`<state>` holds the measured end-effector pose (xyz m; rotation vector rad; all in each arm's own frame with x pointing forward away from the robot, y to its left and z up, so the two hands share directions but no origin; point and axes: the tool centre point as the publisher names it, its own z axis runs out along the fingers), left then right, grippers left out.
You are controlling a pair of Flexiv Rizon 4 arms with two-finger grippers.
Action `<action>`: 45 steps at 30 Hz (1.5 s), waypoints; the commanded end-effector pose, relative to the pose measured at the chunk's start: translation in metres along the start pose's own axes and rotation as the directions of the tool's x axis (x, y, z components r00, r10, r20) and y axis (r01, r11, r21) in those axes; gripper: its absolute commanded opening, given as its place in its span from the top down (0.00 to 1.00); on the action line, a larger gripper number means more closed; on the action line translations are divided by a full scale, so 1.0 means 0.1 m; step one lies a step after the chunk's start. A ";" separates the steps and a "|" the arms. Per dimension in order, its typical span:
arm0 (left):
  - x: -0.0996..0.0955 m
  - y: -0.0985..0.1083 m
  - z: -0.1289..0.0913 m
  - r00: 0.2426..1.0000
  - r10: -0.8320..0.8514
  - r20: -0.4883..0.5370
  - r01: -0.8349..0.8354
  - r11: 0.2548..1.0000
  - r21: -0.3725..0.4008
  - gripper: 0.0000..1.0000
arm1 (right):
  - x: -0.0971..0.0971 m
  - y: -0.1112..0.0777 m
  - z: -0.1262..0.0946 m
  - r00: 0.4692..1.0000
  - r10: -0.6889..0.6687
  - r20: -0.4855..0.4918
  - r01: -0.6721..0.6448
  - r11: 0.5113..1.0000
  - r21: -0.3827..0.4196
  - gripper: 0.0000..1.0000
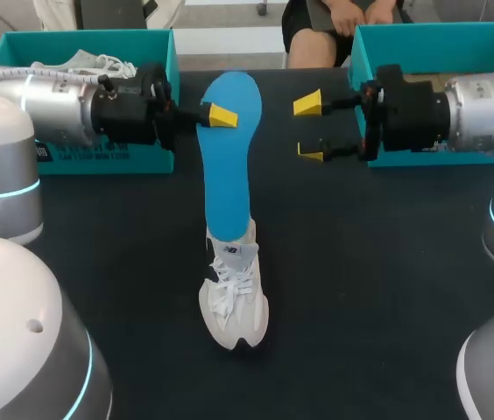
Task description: Take the shoe out of the shoebox, open the shoe tongue, remove and reinsert the insole, then place the shoe into the shoebox
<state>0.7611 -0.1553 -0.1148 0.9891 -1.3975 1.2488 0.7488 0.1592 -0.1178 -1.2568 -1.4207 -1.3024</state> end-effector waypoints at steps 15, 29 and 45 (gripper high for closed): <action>-0.04 -0.18 -0.04 0.307 0.952 0.016 -0.942 0.301 0.146 1.00 | 0.00 0.01 0.02 1.000 0.000 0.002 0.000 1.000 0.000 0.00; 0.01 -0.23 -0.07 0.046 0.997 0.061 -0.988 0.036 0.149 1.00 | 0.00 0.01 0.02 1.000 0.000 0.002 0.000 1.000 0.000 0.00; 0.01 -0.23 -0.07 0.046 0.997 0.061 -0.988 0.036 0.149 1.00 | 0.00 0.01 0.02 1.000 0.000 0.002 0.000 1.000 0.000 0.00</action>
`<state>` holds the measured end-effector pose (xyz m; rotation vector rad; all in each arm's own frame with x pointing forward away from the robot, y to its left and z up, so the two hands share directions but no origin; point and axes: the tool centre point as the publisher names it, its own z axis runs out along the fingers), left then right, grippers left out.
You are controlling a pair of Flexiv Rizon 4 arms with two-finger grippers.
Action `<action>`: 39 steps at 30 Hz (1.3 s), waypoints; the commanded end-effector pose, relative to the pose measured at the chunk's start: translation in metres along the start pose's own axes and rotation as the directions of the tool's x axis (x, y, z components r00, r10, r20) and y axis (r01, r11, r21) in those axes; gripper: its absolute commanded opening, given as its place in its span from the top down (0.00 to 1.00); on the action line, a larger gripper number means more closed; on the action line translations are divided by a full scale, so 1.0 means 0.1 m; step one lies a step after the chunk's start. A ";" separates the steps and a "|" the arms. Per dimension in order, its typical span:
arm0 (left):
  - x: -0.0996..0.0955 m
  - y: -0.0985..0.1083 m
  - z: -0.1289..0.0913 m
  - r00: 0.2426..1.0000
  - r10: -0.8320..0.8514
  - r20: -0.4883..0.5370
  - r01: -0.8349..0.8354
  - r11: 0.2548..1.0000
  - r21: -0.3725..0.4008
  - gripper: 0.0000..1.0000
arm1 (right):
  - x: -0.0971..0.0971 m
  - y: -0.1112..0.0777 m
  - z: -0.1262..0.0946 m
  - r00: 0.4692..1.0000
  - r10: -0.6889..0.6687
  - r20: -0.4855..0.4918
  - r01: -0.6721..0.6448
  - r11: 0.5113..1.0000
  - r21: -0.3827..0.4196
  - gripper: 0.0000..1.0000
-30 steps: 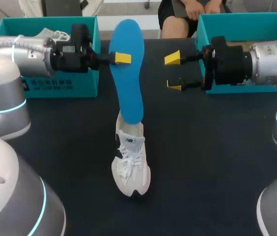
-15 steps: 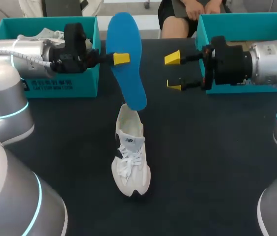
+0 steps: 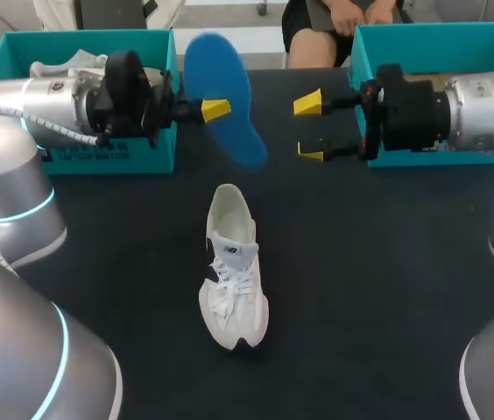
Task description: Take the shoe out of the shoebox, open the shoe tongue, remove and reinsert the insole, then place the shoe into the shoebox
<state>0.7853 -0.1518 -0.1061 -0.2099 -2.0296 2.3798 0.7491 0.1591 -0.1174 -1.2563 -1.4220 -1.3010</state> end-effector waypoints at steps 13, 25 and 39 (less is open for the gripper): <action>-0.08 -0.19 -0.24 0.615 0.776 -0.141 -0.787 0.614 -0.054 1.00 | 0.00 0.00 0.02 1.000 0.001 0.001 -0.001 1.000 -0.001 0.00; -0.06 -0.10 -0.27 0.326 0.929 -0.174 -0.945 0.322 -0.053 1.00 | 0.00 0.00 0.02 1.000 0.001 0.001 -0.001 1.000 -0.001 0.00; -0.04 -0.05 -0.24 0.046 0.990 -0.136 -0.998 0.040 -0.042 1.00 | 0.00 0.00 0.02 1.000 0.001 0.001 -0.001 1.000 -0.001 0.00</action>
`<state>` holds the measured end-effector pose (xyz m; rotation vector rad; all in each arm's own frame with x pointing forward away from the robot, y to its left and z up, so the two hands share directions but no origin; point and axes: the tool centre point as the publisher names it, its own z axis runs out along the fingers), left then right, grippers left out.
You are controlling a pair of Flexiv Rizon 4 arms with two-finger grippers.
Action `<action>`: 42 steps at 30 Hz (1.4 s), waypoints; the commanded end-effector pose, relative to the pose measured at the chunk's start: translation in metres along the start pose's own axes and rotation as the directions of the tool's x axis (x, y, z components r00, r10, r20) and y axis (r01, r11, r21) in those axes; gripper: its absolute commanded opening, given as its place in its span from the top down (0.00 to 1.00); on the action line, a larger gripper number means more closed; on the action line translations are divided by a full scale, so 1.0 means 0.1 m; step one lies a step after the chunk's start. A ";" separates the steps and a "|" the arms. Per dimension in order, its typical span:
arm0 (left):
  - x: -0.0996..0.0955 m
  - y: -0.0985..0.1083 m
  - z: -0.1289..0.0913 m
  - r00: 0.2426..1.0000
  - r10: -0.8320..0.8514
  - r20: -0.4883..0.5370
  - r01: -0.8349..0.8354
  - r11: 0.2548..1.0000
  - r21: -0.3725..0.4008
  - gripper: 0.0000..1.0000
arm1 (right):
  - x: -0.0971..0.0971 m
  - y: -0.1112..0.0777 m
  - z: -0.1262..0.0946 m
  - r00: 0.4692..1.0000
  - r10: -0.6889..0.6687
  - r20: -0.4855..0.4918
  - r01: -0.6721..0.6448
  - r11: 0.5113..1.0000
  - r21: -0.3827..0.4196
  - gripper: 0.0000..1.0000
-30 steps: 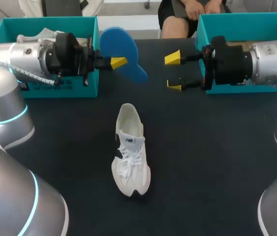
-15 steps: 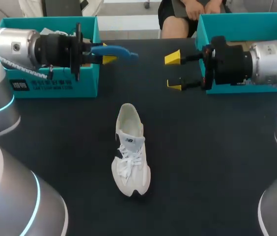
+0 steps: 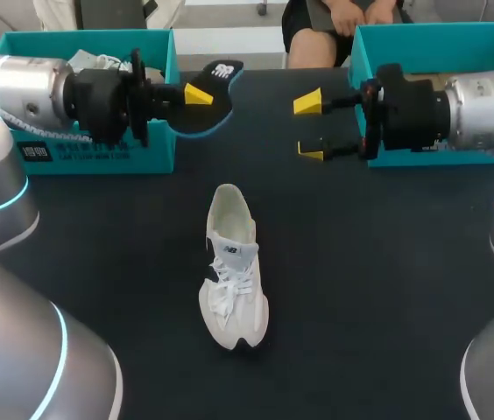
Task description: Take the shoe out of the shoebox, open the shoe tongue, remove and reinsert the insole, then place the shoe into the shoebox
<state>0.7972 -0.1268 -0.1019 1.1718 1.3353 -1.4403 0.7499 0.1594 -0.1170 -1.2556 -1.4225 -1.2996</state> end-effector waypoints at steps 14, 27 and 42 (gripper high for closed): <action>0.20 0.07 0.18 0.968 0.252 0.018 -0.251 0.966 -0.058 1.00 | -0.08 0.05 0.40 1.000 -0.001 -0.009 0.002 0.998 0.065 0.00; 0.35 0.23 0.61 0.919 0.394 -0.021 -0.394 0.913 -0.107 1.00 | -0.10 -0.02 0.69 0.999 -0.012 -0.042 0.015 0.996 0.086 0.54; 0.36 0.22 0.68 0.922 0.388 0.004 -0.384 0.913 -0.135 1.00 | -0.12 0.00 0.74 0.998 -0.011 -0.056 0.016 0.995 0.094 0.66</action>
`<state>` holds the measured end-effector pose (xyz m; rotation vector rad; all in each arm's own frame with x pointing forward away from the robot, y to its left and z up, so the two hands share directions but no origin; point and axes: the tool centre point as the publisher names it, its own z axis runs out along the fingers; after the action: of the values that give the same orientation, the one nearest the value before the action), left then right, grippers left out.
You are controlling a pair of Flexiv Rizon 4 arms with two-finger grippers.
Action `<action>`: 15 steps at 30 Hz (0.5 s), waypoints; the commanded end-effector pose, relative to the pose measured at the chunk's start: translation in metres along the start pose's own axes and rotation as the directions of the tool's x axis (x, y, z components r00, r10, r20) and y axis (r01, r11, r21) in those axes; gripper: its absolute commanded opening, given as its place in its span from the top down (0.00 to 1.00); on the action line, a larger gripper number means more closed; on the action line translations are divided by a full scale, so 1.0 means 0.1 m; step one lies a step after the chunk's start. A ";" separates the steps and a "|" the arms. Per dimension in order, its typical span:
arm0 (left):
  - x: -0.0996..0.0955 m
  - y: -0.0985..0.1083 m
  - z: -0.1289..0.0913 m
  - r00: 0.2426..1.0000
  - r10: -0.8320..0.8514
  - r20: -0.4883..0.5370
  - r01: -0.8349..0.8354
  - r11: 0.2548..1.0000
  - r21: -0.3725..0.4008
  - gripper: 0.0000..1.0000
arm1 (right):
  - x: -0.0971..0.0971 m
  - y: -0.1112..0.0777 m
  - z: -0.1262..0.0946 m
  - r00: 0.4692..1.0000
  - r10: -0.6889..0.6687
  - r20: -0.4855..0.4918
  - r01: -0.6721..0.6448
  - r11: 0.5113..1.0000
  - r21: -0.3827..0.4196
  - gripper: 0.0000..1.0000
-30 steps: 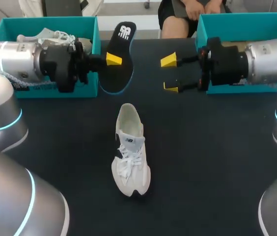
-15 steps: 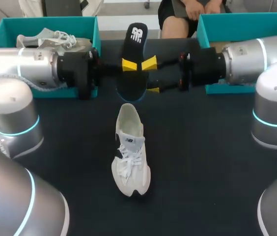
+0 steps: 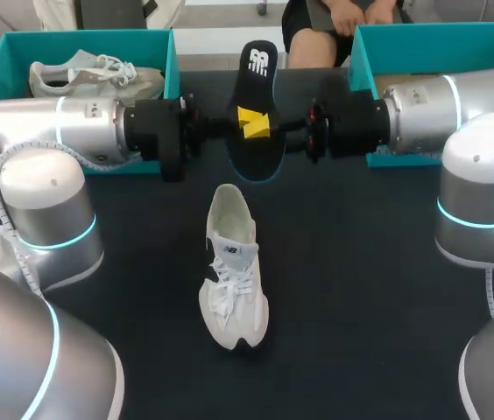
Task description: Take the shoe out of the shoebox, open the shoe tongue, remove and reinsert the insole, then place the shoe into the shoebox
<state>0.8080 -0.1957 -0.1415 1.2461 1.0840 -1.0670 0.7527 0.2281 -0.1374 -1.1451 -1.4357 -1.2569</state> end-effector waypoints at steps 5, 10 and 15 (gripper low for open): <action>-0.05 -0.07 -0.01 1.000 -0.012 0.026 0.012 1.000 -0.015 1.00 | -0.02 0.04 0.02 1.000 0.001 -0.003 -0.001 1.000 0.013 0.71; -0.06 -0.09 -0.01 1.000 -0.015 0.027 0.015 1.000 -0.011 1.00 | -0.02 0.04 0.01 1.000 0.002 -0.004 -0.002 1.000 0.011 0.76; -0.07 -0.08 -0.01 0.999 -0.030 0.036 0.031 0.999 -0.020 1.00 | -0.03 0.04 0.00 1.000 0.001 -0.007 -0.001 1.000 0.012 0.91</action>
<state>0.8011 -0.1940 -0.1352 1.2003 1.0851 -1.0992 0.7569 0.2272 -0.1388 -1.1326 -1.4367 -1.2480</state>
